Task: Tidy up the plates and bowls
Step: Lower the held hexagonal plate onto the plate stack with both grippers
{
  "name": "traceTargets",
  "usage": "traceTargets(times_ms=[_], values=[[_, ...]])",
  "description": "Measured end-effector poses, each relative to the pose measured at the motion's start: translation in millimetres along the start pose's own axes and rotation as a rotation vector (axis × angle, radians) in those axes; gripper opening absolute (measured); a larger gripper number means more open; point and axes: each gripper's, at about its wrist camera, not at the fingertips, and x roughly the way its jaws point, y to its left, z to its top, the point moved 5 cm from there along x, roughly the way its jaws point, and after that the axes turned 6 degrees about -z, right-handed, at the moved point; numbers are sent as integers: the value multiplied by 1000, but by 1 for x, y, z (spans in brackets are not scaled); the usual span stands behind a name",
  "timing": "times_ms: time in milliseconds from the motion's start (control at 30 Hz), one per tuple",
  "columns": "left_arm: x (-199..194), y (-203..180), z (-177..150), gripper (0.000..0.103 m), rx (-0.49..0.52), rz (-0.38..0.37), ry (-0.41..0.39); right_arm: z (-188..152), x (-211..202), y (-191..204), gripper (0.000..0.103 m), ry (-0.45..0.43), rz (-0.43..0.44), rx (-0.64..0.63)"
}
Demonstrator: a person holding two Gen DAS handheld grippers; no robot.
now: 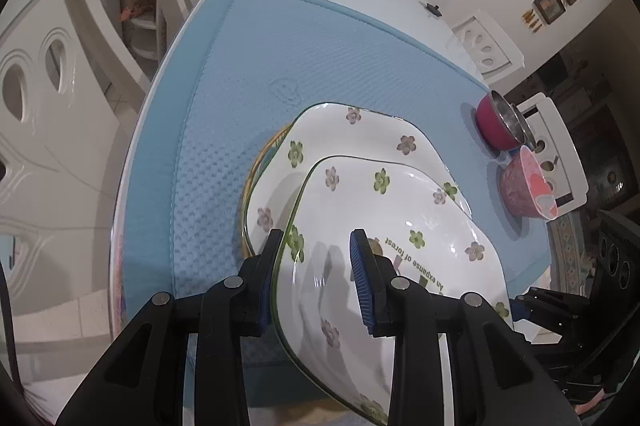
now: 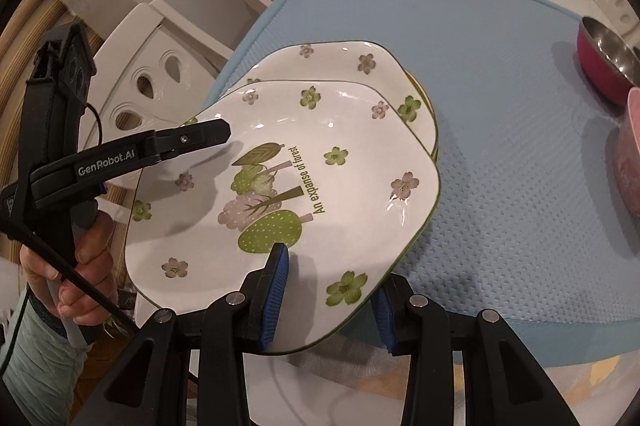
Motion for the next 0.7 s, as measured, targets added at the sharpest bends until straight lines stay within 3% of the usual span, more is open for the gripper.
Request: traceTargets(times_ms=[333, 700], values=[[10, -3, 13, 29, 78, 71, 47, 4, 6, 1, 37, 23, -2, 32], [3, 5, 28, 31, 35, 60, 18, 6, 6, -2, 38, 51, 2, 59]])
